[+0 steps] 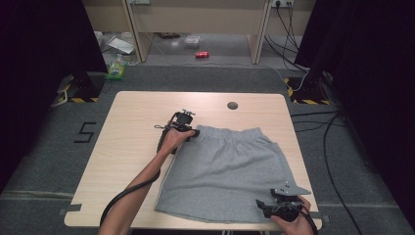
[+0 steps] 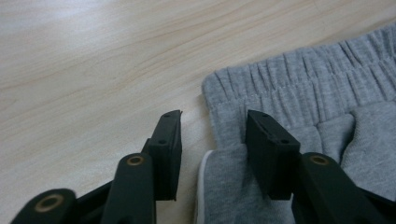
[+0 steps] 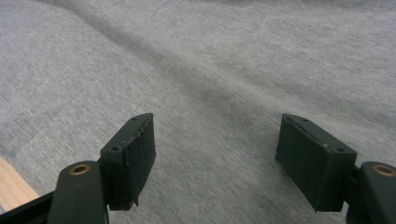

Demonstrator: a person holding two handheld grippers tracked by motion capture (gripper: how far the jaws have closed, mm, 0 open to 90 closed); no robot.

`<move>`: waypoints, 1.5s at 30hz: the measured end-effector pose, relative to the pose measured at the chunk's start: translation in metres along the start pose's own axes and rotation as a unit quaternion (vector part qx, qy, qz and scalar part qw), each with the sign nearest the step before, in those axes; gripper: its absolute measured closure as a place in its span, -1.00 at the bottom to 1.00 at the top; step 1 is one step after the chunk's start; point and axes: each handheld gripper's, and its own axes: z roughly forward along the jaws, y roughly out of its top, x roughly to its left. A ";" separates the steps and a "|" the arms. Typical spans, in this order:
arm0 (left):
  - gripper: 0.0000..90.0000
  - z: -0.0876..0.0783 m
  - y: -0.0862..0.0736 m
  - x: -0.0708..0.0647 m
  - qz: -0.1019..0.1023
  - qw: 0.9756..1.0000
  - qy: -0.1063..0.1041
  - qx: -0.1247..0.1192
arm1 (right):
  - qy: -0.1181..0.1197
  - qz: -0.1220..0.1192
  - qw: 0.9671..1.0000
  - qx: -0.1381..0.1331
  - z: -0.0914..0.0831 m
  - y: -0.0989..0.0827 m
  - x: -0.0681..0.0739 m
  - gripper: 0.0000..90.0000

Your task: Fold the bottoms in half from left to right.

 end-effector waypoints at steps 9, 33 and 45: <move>0.66 0.000 -0.001 -0.003 -0.003 1.000 -0.016 0.003 | 0.003 0.001 1.000 0.003 0.000 0.000 0.001 -0.36; 0.75 -0.001 -0.003 -0.001 -0.007 1.000 -0.019 0.000 | 0.046 -0.060 0.996 -0.037 0.025 0.040 0.058 -0.31; 0.75 -0.006 -0.008 0.007 -0.008 1.000 -0.008 -0.001 | 0.114 -0.111 0.986 -0.045 0.076 0.084 0.131 -0.29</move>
